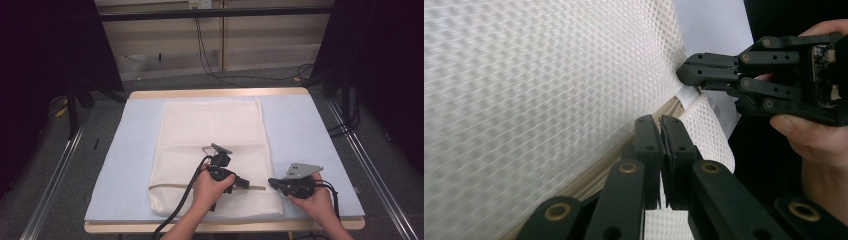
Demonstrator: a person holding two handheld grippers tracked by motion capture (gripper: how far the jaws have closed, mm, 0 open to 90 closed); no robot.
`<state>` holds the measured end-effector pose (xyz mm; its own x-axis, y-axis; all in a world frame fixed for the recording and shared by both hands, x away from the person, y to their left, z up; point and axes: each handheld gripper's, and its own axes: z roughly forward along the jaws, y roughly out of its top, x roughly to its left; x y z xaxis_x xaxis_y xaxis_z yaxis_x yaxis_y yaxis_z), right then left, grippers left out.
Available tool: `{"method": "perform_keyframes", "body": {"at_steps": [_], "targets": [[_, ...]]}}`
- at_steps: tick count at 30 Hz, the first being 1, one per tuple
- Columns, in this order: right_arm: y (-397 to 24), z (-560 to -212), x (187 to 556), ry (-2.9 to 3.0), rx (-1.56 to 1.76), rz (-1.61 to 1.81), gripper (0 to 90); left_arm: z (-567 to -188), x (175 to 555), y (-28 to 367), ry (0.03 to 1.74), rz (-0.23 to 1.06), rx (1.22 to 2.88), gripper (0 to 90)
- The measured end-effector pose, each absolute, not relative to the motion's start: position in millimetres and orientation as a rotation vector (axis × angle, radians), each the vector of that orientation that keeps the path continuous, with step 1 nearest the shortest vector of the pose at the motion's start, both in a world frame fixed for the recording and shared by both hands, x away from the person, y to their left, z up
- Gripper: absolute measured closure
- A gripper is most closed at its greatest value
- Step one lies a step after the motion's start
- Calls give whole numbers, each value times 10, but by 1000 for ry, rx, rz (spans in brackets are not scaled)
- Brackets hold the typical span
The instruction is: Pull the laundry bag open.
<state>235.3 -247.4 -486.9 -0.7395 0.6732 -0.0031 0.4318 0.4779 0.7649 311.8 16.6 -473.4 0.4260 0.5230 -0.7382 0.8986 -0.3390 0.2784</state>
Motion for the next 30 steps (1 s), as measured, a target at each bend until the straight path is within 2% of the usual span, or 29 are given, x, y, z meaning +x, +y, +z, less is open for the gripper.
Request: {"method": "perform_keyframes", "body": {"at_steps": [30], "targets": [[-2476, -4864, 2364, 2424, 976, 1128, 900, -4615, 3142, 764, 1260, -670, 1959, 873]]}}
